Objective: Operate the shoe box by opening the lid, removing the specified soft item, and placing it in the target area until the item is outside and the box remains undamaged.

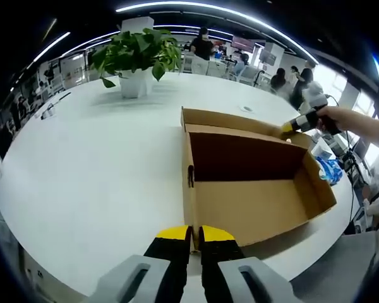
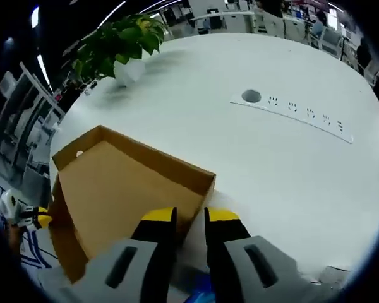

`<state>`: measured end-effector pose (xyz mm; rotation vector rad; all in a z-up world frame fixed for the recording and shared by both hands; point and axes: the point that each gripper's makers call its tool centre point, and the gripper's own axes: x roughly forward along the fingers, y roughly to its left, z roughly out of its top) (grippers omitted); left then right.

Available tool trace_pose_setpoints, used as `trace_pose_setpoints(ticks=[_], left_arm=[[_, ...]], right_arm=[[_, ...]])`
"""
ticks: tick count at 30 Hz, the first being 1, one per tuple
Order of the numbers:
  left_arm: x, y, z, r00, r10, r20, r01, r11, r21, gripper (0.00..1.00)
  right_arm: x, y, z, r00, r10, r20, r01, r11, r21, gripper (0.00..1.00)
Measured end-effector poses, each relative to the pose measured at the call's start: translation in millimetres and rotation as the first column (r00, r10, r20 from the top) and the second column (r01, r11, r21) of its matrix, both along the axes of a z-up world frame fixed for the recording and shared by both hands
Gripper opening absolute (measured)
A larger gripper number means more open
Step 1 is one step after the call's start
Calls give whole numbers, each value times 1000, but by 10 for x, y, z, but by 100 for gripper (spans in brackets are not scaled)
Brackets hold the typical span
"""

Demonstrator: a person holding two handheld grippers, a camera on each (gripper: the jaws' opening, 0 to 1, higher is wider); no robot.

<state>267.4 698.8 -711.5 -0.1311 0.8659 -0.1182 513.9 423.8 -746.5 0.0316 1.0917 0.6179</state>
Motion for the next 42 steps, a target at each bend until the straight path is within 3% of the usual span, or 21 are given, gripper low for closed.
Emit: trace_pose_setpoints(ticks=[9, 20, 29, 42], left_arm=[[-2, -5, 0, 999, -34, -8, 34, 999, 12, 5], [0, -8, 0, 999, -36, -4, 36, 999, 8, 5], [2, -12, 2, 1000, -31, -3, 31, 1000, 2, 5], [5, -14, 1, 999, -34, 1, 34, 999, 7, 5]], right_arm=[[-10, -34, -1, 994, -101, -37, 102, 995, 14, 8], [-29, -53, 154, 998, -62, -11, 62, 998, 15, 6], [-4, -57, 318, 997, -58, 41, 57, 998, 14, 4], [-43, -63, 723, 988, -47, 150, 40, 998, 49, 2]])
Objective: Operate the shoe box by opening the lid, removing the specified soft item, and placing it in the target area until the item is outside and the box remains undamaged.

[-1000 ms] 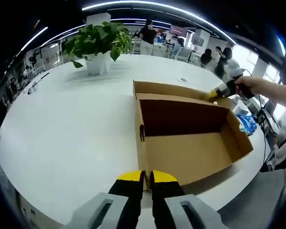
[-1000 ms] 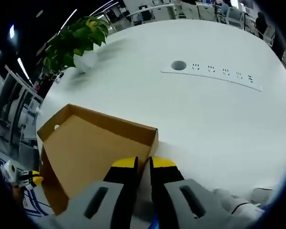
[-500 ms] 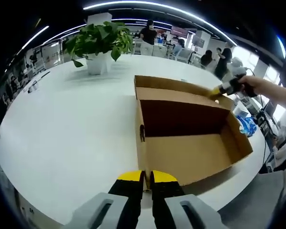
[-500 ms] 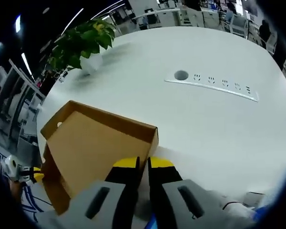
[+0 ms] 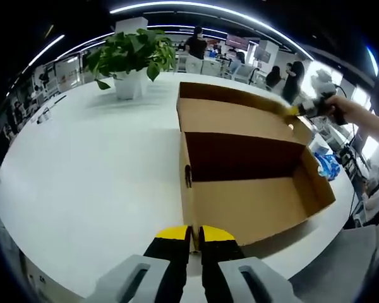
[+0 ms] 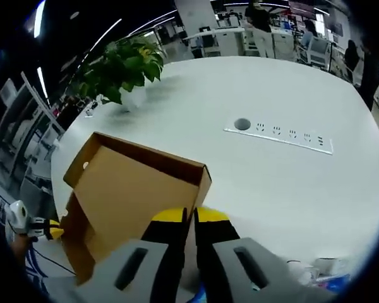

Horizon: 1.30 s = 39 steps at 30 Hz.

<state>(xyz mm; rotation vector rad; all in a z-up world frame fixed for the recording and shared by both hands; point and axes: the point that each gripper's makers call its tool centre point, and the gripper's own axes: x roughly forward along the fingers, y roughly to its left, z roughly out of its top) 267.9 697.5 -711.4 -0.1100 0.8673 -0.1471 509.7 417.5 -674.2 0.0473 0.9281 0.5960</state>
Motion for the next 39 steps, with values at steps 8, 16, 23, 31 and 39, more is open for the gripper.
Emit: trace_pose_setpoints(ticks=[8, 16, 23, 31, 39], left_arm=[[-7, 2, 4, 1000, -3, 4, 3, 1000, -1, 5], [-2, 8, 3, 1000, -9, 7, 9, 1000, -1, 5], [1, 4, 3, 1000, -18, 4, 18, 1000, -8, 5], [-2, -6, 2, 1000, -28, -1, 28, 1000, -4, 6], [-1, -9, 0, 1000, -19, -1, 19, 1000, -18, 6]], right_arm=[[-106, 4, 241, 998, 14, 67, -14, 1000, 8, 2], [-224, 12, 441, 989, 29, 146, -31, 1000, 8, 1], [-319, 12, 549, 973, 41, 228, -42, 999, 1, 1], [-451, -4, 654, 958, 28, 287, -37, 999, 25, 0], [-686, -11, 760, 926, 51, 374, -58, 998, 6, 0]])
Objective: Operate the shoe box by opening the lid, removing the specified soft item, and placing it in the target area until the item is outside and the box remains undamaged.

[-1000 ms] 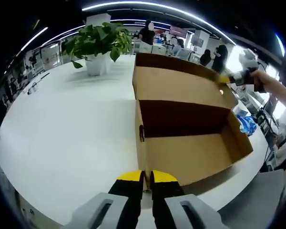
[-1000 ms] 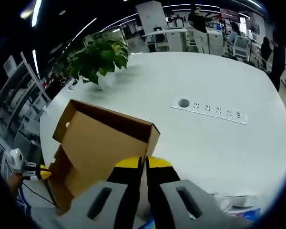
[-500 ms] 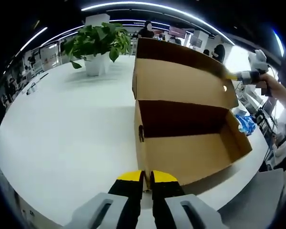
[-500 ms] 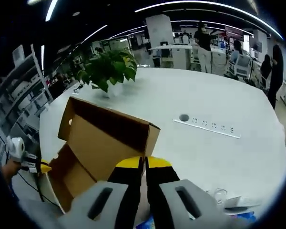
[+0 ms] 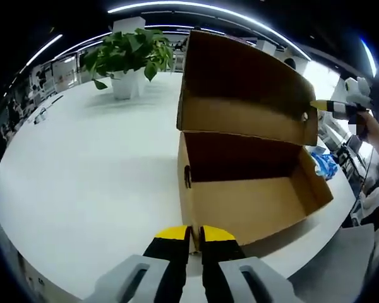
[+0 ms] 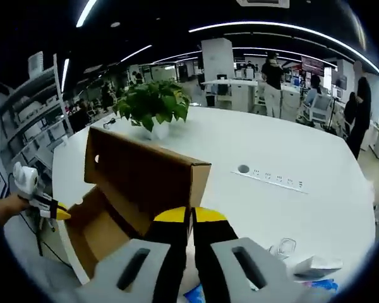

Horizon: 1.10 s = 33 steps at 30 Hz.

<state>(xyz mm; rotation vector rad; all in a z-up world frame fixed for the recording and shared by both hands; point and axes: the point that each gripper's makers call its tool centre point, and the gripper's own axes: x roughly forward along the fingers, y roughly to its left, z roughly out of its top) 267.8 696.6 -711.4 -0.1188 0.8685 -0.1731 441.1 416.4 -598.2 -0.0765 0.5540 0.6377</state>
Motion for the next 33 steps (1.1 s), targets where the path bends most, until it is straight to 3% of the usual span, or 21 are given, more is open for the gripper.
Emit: trace_pose_setpoints(ticks=[15, 22, 26, 33], left_arm=[[1, 10, 1, 1000, 3, 12, -3, 1000, -12, 6], [-5, 16, 3, 1000, 15, 15, -14, 1000, -18, 6], [-9, 16, 5, 1000, 22, 17, -21, 1000, -18, 6], [-9, 14, 7, 1000, 20, 22, -20, 1000, -15, 6]], right_arm=[[-461, -9, 62, 999, -22, 47, 19, 998, 65, 1], [-615, -20, 39, 999, -27, 47, 23, 997, 79, 1], [-728, -39, -6, 999, -42, 28, 38, 991, 131, 2], [-854, -25, -47, 998, -45, 41, 39, 991, 126, 2]])
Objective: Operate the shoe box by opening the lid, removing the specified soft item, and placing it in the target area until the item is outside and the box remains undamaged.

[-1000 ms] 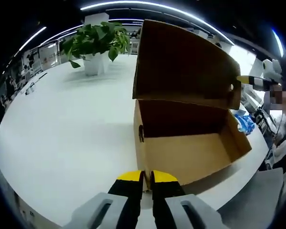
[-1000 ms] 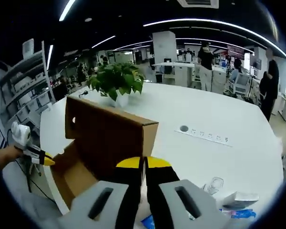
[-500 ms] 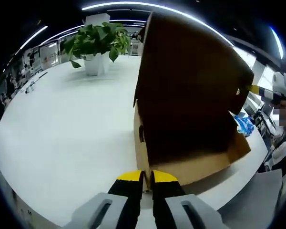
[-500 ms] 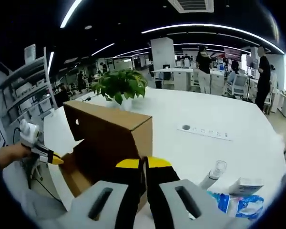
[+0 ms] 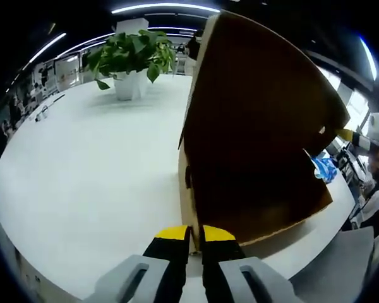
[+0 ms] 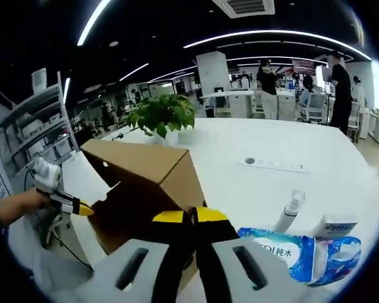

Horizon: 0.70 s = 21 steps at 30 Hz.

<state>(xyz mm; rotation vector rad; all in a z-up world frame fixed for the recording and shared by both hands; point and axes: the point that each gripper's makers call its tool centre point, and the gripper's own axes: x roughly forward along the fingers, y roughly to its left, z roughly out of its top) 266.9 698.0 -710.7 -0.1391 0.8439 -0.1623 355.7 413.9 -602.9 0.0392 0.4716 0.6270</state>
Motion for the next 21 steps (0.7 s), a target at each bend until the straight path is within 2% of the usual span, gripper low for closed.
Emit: trace_pose_setpoints(ticks=[8, 16, 21], left_arm=[[-3, 1, -1, 1000, 2, 1, -2, 1000, -3, 6], [2, -7, 2, 1000, 9, 0, -9, 1000, -15, 6], [2, -14, 0, 1000, 4, -2, -4, 1000, -10, 6]], right_arm=[[-88, -19, -60, 1000, -4, -8, 4, 1000, 14, 3], [-157, -22, -101, 1000, -5, -18, 7, 998, 70, 4], [-200, -20, -147, 1000, 1, -25, 0, 997, 71, 5]])
